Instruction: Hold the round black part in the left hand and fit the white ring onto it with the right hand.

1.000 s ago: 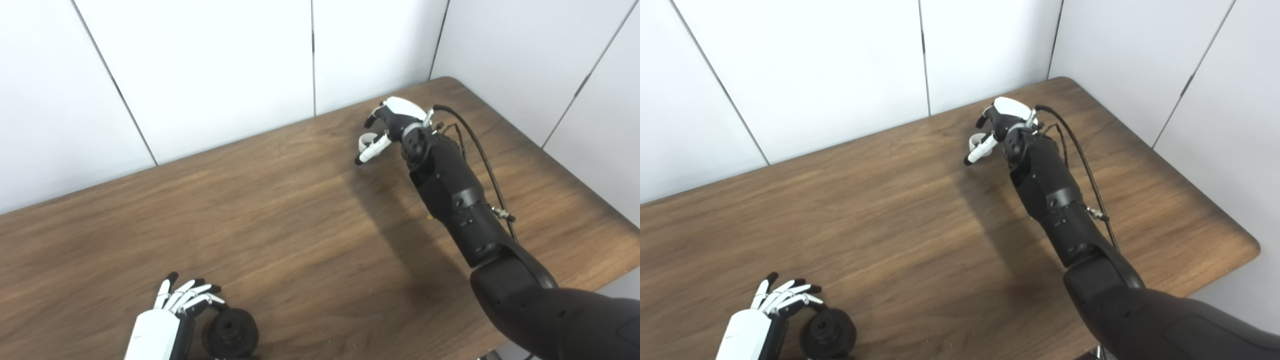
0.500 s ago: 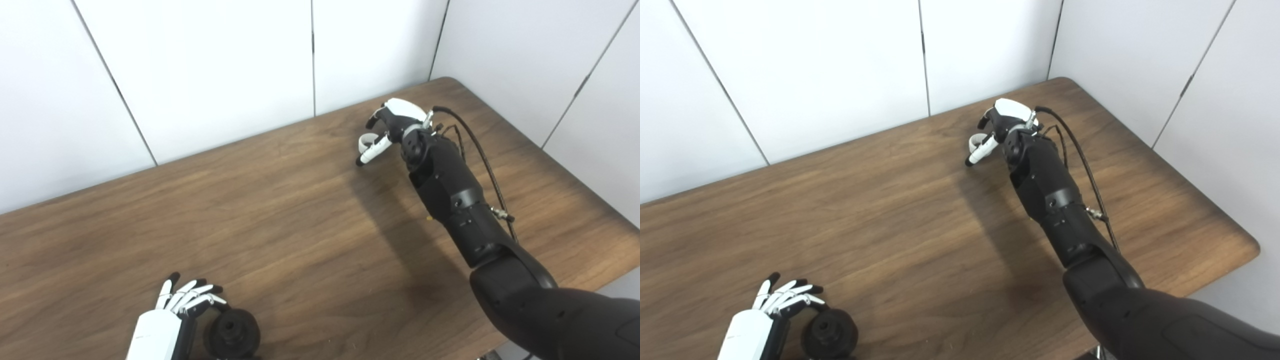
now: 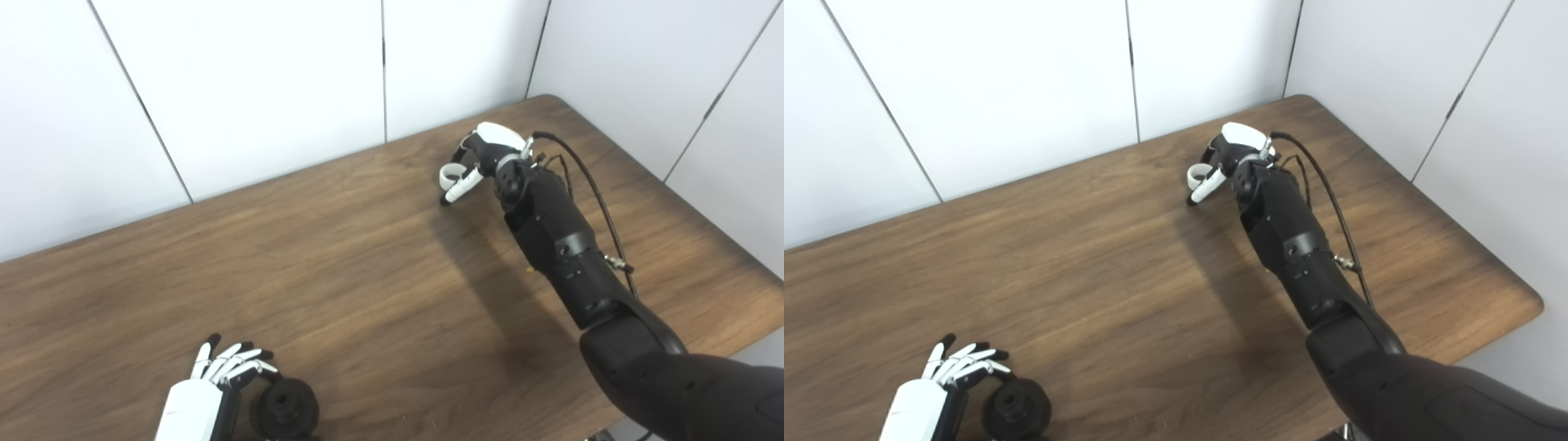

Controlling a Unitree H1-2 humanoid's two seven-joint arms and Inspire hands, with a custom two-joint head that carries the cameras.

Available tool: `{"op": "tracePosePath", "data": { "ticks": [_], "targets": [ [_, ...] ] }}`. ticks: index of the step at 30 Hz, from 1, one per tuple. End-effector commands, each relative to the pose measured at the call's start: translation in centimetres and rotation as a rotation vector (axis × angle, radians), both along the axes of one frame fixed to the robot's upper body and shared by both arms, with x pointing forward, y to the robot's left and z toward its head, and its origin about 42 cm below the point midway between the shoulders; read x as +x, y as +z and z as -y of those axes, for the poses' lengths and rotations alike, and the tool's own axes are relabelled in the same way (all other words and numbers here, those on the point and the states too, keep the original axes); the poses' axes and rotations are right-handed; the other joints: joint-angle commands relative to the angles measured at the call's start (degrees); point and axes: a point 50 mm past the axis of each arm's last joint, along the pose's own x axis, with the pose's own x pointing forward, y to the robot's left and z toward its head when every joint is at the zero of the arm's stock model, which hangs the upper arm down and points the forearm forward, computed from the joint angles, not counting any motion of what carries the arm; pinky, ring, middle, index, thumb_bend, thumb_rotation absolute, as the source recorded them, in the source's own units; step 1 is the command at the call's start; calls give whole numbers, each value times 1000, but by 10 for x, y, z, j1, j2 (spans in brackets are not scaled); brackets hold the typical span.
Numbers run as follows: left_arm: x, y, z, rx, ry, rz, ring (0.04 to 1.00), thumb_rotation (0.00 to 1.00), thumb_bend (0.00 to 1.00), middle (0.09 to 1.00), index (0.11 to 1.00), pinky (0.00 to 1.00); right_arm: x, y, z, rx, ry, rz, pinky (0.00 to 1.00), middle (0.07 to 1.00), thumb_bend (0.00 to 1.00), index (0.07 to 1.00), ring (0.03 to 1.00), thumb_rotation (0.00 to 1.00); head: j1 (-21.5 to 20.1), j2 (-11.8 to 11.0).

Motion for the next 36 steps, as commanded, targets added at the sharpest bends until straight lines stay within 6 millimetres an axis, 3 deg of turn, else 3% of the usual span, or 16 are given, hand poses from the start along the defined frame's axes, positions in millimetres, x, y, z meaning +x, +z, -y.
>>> {"op": "tracePosePath", "data": {
  "ticks": [1, 20, 36],
  "targets": [
    [-2, 0, 3, -18, -11, 15, 846, 48, 523, 747, 482, 1000, 5, 31, 7, -57, 0, 75, 1000, 959, 835, 671, 1000, 246, 0, 0],
    [-2, 0, 4, -21, -11, 13, 847, 48, 523, 745, 482, 1000, 4, 27, 7, -69, 3, 52, 1000, 944, 820, 633, 1000, 248, 0, 3],
    [-3, 0, 4, -9, -15, 13, 843, 49, 524, 739, 482, 1000, 8, 29, -2, -40, 20, 74, 1000, 943, 833, 677, 1000, 254, 2, 4]
  ]
}}
